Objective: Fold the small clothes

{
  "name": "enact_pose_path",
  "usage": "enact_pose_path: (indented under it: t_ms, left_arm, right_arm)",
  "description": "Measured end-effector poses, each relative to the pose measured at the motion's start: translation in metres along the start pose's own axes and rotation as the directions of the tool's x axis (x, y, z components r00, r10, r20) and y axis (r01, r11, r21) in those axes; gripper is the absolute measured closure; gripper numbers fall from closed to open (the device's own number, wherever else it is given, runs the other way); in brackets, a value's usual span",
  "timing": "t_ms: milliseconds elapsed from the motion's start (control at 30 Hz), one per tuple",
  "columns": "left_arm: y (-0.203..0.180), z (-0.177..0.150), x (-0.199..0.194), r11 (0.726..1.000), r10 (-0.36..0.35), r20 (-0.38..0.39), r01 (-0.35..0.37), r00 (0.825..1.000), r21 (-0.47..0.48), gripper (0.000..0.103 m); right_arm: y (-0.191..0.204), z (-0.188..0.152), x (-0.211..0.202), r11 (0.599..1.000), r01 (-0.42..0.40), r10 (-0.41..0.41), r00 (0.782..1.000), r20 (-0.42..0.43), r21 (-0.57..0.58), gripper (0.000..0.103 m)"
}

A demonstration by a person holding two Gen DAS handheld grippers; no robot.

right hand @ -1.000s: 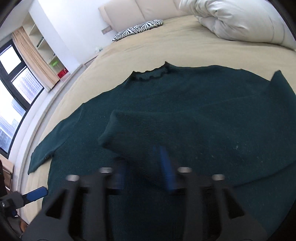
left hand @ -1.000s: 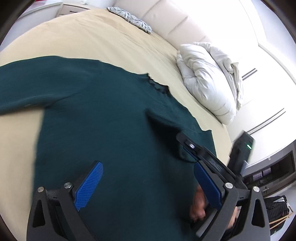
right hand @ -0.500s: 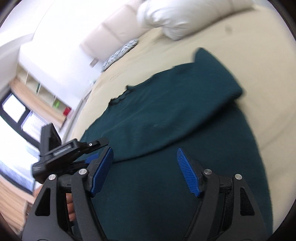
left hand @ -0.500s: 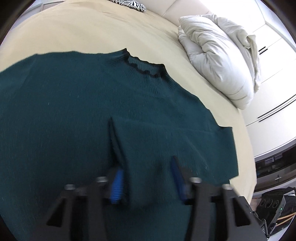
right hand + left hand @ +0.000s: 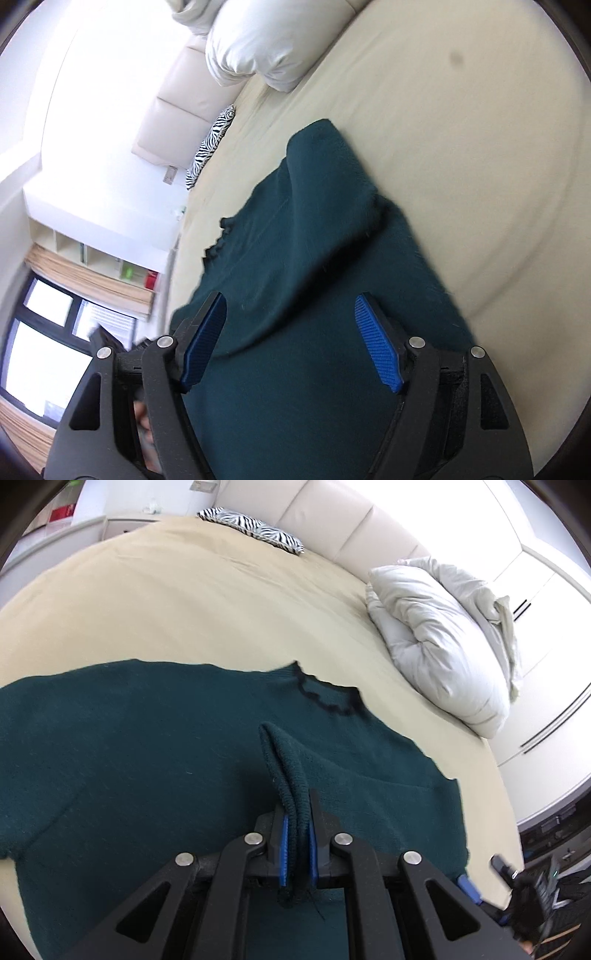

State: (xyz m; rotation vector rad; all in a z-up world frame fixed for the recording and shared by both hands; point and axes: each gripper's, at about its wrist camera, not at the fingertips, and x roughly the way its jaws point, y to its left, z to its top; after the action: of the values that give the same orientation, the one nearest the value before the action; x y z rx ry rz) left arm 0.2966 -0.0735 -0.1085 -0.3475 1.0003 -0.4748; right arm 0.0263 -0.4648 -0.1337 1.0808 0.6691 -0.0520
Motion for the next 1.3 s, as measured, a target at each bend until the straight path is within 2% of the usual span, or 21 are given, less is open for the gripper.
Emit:
enact_pose_path:
  t_ms: [67, 133, 200, 267, 300, 367, 400, 467, 567, 633, 700, 767, 867, 900, 967, 1033, 1133, 1167, 1233, 1300]
  left_arm:
    - [0.005, -0.002, 0.003, 1.0, 0.004, -0.001, -0.004, 1.0, -0.013, 0.094]
    - [0.012, -0.006, 0.004, 1.0, 0.007, 0.0, -0.007, 1.0, -0.03, 0.094]
    - [0.018, -0.01, 0.006, 0.999, 0.012, 0.0, -0.012, 1.0, -0.035, 0.094]
    - [0.02, -0.011, 0.007, 0.999, 0.003, 0.007, -0.003, 1.0, -0.048, 0.094]
    - [0.022, -0.01, 0.008, 0.998, -0.002, 0.008, 0.002, 1.0, -0.056, 0.094]
    - [0.023, -0.01, 0.008, 0.998, -0.002, 0.015, 0.003, 1.0, -0.061, 0.094]
    - [0.024, -0.009, 0.009, 0.998, -0.002, 0.015, 0.003, 1.0, -0.062, 0.094]
    - [0.024, -0.01, 0.012, 0.999, 0.003, 0.008, -0.003, 1.0, -0.053, 0.094]
    - [0.027, -0.011, 0.013, 0.999, -0.004, 0.005, 0.004, 1.0, -0.042, 0.092]
    - [0.028, -0.011, 0.013, 0.999, -0.009, 0.005, 0.009, 1.0, -0.042, 0.092]
    - [0.027, -0.011, 0.014, 0.999, -0.004, 0.008, 0.004, 1.0, -0.033, 0.092]
    - [0.025, -0.012, 0.015, 1.0, 0.007, 0.011, -0.007, 1.0, -0.02, 0.091]
    - [0.025, -0.015, 0.018, 1.0, 0.015, 0.016, -0.014, 1.0, -0.008, 0.091]
    - [0.025, -0.015, 0.018, 1.0, 0.015, 0.018, -0.015, 1.0, -0.006, 0.091]
    - [0.024, -0.015, 0.019, 1.0, 0.018, 0.02, -0.018, 1.0, -0.001, 0.091]
    - [0.023, -0.014, 0.019, 1.0, 0.021, 0.023, -0.021, 1.0, 0.008, 0.091]
    - [0.021, -0.013, 0.018, 1.0, 0.024, 0.028, -0.025, 0.999, 0.014, 0.091]
    - [0.02, -0.012, 0.017, 0.999, 0.029, 0.034, -0.029, 0.999, 0.021, 0.092]
    - [0.017, -0.011, 0.014, 0.999, 0.04, 0.046, -0.042, 0.998, 0.035, 0.092]
    - [0.013, -0.009, 0.01, 0.997, 0.054, 0.069, -0.057, 0.996, 0.052, 0.093]
  right_arm:
    - [0.005, 0.012, 0.013, 1.0, 0.0, 0.0, 1.0, -0.026, 0.026, 0.031]
    - [0.002, 0.024, 0.03, 0.995, 0.07, -0.068, 0.997, -0.031, 0.067, 0.033]
    - [-0.001, 0.035, 0.038, 0.992, 0.049, -0.049, 0.999, -0.006, 0.117, 0.033]
    - [-0.009, 0.045, 0.029, 0.989, 0.05, -0.057, 0.997, 0.048, 0.137, 0.034]
    - [-0.019, 0.05, 0.023, 0.985, 0.025, -0.038, 0.997, 0.071, 0.172, 0.035]
    - [-0.034, 0.051, 0.02, 0.975, -0.021, 0.005, 0.997, 0.072, 0.223, 0.041]
    - [-0.037, 0.051, 0.019, 0.975, -0.025, 0.008, 0.997, 0.075, 0.221, 0.049]
    - [-0.039, 0.047, 0.017, 0.983, -0.019, 0.005, 0.997, 0.078, 0.184, 0.055]
    - [-0.028, 0.041, 0.011, 0.989, 0.011, -0.019, 0.998, 0.054, 0.147, 0.052]
    - [-0.015, 0.044, -0.002, 0.993, 0.066, -0.072, 0.996, 0.062, 0.1, 0.051]
    - [0.003, 0.052, -0.015, 0.99, 0.138, -0.137, 0.985, 0.108, 0.0, 0.051]
    - [0.023, 0.069, -0.017, 0.969, 0.227, -0.211, 0.965, 0.156, -0.092, 0.05]
    - [0.038, 0.098, 0.016, 0.93, 0.292, -0.272, 0.955, 0.114, -0.222, 0.05]
    - [0.04, 0.107, 0.034, 0.905, 0.334, -0.32, 0.943, 0.096, -0.264, 0.05]
    - [0.038, 0.118, 0.06, 0.886, 0.358, -0.357, 0.932, 0.059, -0.296, 0.05]
    - [0.039, 0.124, 0.083, 0.867, 0.377, -0.387, 0.921, 0.036, -0.326, 0.056]
    - [0.04, 0.124, 0.109, 0.843, 0.387, -0.417, 0.909, 0.001, -0.373, 0.072]
    - [0.04, 0.124, 0.112, 0.825, 0.409, -0.436, 0.9, 0.02, -0.389, 0.084]
    - [0.037, 0.129, 0.113, 0.831, 0.413, -0.434, 0.9, 0.031, -0.373, 0.095]
    - [0.032, 0.13, 0.106, 0.834, 0.421, -0.432, 0.9, 0.052, -0.356, 0.097]
